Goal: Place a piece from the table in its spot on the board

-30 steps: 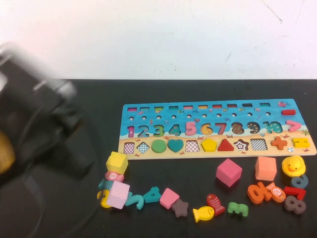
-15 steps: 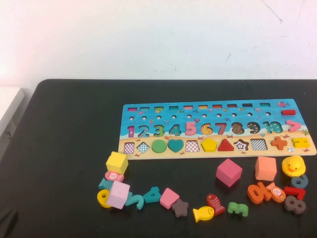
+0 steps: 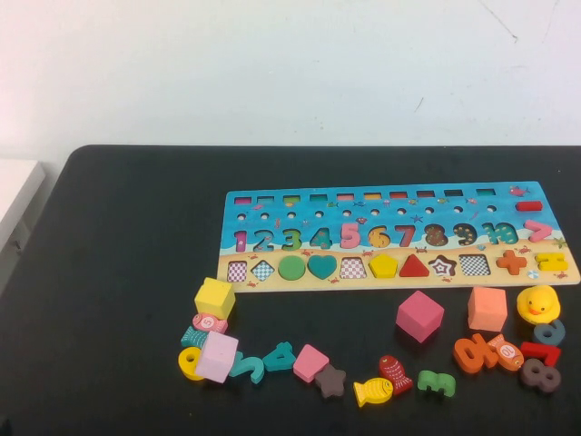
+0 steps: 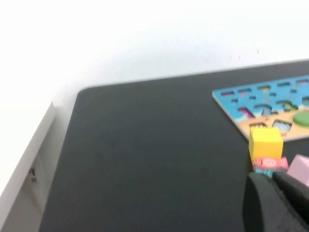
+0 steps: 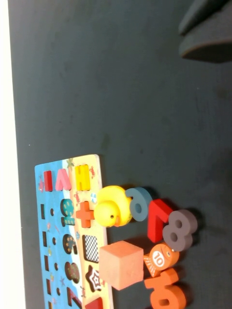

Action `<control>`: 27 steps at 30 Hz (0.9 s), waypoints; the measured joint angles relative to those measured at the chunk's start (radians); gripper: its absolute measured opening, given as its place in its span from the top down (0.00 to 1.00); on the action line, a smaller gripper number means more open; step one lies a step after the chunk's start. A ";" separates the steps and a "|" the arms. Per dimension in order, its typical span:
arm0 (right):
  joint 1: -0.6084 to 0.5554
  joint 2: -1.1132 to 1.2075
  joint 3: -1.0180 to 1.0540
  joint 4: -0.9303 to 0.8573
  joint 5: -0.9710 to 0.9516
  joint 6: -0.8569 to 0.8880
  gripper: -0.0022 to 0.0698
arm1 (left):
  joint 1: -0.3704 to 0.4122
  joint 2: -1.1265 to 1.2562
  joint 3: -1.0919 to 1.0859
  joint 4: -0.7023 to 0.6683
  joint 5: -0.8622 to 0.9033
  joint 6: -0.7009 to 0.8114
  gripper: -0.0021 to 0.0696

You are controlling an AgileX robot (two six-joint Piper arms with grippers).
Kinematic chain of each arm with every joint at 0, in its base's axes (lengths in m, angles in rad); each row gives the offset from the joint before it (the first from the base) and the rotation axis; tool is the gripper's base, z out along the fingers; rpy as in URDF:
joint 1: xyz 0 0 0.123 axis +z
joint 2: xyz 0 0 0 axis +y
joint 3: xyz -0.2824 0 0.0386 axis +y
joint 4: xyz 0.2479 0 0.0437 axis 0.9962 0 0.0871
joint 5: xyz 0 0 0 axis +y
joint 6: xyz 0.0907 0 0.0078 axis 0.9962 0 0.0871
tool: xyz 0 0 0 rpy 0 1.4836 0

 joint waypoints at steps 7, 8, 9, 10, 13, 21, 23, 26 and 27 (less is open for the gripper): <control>0.000 0.000 0.000 0.000 0.000 0.000 0.94 | 0.066 -0.003 0.000 -0.060 0.117 0.073 0.97; 0.000 0.000 0.000 0.000 0.000 0.000 0.94 | 0.075 -0.003 0.000 -0.059 0.127 0.075 0.97; 0.000 0.000 0.000 0.000 0.000 0.000 0.94 | 0.092 -0.003 0.000 -0.062 0.135 0.077 0.97; 0.000 0.000 0.000 0.000 0.000 0.000 0.94 | 0.101 -0.004 0.000 -0.064 0.139 0.077 0.97; 0.000 0.000 0.000 0.000 0.000 0.000 0.94 | 0.110 -0.005 0.000 -0.064 0.150 0.081 0.97; 0.000 0.000 0.000 0.000 0.000 0.000 0.94 | 0.110 -0.008 -0.002 -0.064 0.172 0.104 0.97; 0.000 0.000 0.000 0.000 0.000 0.000 0.94 | 0.110 -0.008 -0.002 -0.064 0.172 0.106 0.97; 0.000 0.000 0.000 0.000 0.000 0.000 0.94 | 0.110 -0.008 -0.002 -0.064 0.172 0.110 0.97; 0.000 0.000 0.000 0.000 0.000 0.000 0.94 | 0.110 -0.008 -0.002 -0.064 0.172 0.110 0.97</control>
